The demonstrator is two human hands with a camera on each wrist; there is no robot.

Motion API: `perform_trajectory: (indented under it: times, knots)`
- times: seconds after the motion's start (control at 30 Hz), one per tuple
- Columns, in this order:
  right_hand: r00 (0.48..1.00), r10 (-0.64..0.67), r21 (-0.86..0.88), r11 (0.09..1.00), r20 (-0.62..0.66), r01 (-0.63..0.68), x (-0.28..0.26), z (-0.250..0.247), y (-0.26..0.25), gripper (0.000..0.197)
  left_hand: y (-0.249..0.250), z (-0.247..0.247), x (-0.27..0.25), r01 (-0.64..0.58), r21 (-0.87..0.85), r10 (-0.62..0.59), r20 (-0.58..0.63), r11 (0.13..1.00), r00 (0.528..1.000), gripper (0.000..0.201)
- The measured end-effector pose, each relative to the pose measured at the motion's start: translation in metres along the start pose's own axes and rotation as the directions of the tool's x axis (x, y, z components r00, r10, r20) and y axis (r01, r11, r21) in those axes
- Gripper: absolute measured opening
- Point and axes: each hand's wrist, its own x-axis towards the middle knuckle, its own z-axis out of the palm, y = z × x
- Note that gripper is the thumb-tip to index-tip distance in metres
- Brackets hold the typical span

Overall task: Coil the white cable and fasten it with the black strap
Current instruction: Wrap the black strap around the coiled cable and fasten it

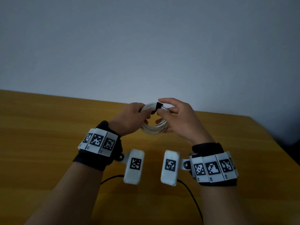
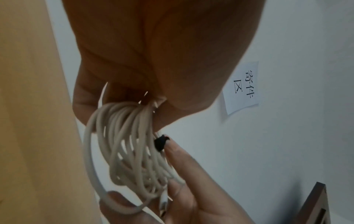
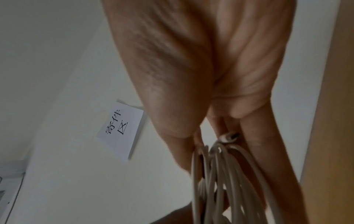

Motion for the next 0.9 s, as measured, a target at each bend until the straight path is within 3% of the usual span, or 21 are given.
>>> perform_trajectory:
  times: [0.1, 0.17, 0.33, 0.5, 0.63, 0.77, 0.9]
  knots:
    - [0.99, 0.119, -0.005, 0.993, 0.079, -0.119, 0.0, 0.0, 0.001, 0.063, -0.005, 0.001, 0.002, 0.036, 0.021, -0.035, -0.039, 0.999, 0.999, 0.031]
    - [0.98, 0.166, 0.017, 0.985, 0.11, -0.169, 0.0, 0.0, 0.003, 0.067, -0.011, 0.002, 0.004, 0.066, 0.011, -0.065, -0.044, 0.998, 0.997, 0.034]
    - [0.97, 0.226, -0.049, 0.974, 0.089, -0.223, 0.006, 0.006, 0.016, 0.052, -0.024, 0.008, 0.007, 0.147, 0.02, -0.148, 0.041, 0.989, 0.988, 0.035]
    - [0.957, 0.273, -0.186, 0.95, 0.098, -0.252, 0.01, 0.015, 0.029, 0.041, -0.034, 0.014, 0.008, 0.287, 0.07, -0.295, 0.177, 0.955, 0.939, 0.036]
    - [0.957, 0.28, -0.236, 0.938, 0.077, -0.256, 0.007, 0.016, 0.029, 0.034, -0.037, 0.014, 0.009, 0.28, 0.064, -0.287, 0.166, 0.958, 0.943, 0.028]
    - [0.963, 0.268, -0.293, 0.924, 0.039, -0.245, 0.006, 0.016, 0.028, 0.031, -0.04, 0.012, 0.009, 0.239, 0.16, -0.259, 0.121, 0.958, 0.958, 0.026]
    - [0.96, 0.279, -0.342, 0.905, 0.023, -0.254, 0.005, 0.019, 0.03, 0.029, -0.046, 0.016, 0.01, 0.259, 0.125, -0.269, 0.068, 0.958, 0.961, 0.016]
